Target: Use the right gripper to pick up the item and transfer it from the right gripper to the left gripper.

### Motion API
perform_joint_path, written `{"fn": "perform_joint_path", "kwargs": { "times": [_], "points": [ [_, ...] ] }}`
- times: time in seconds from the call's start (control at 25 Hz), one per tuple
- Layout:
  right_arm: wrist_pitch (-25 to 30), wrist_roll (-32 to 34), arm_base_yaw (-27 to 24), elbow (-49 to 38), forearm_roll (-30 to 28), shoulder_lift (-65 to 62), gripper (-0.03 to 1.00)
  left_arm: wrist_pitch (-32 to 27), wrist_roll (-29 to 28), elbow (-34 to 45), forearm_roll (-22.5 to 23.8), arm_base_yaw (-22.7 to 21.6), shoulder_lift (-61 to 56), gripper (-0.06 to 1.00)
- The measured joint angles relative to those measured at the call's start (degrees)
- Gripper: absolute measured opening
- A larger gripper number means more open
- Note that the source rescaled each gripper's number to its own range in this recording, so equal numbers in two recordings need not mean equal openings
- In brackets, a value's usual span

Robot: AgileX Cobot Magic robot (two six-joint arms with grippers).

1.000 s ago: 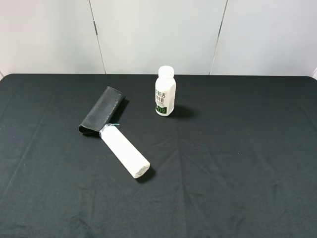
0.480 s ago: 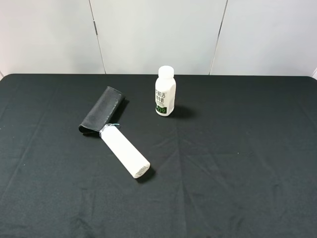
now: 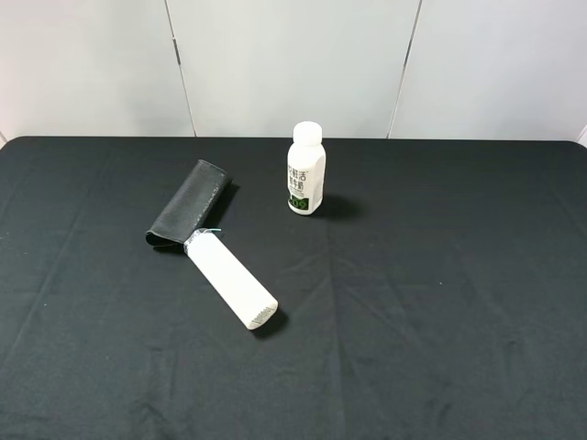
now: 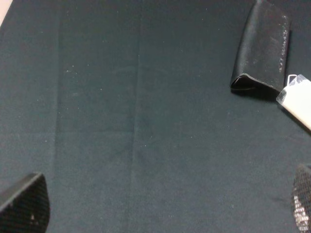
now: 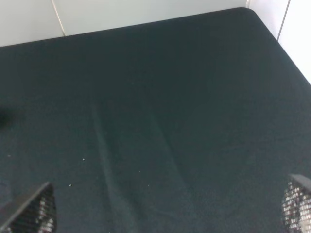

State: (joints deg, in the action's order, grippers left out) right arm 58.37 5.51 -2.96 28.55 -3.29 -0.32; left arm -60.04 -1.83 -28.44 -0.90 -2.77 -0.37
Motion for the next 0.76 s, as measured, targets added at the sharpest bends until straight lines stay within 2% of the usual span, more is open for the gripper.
{"fn": "perform_joint_path", "kwargs": {
  "times": [0.76],
  "points": [
    [0.1,0.0,0.0,0.0,0.0,0.0,1.0,0.0,0.0,0.0,0.0,0.0,0.0,0.99]
  ]
}}
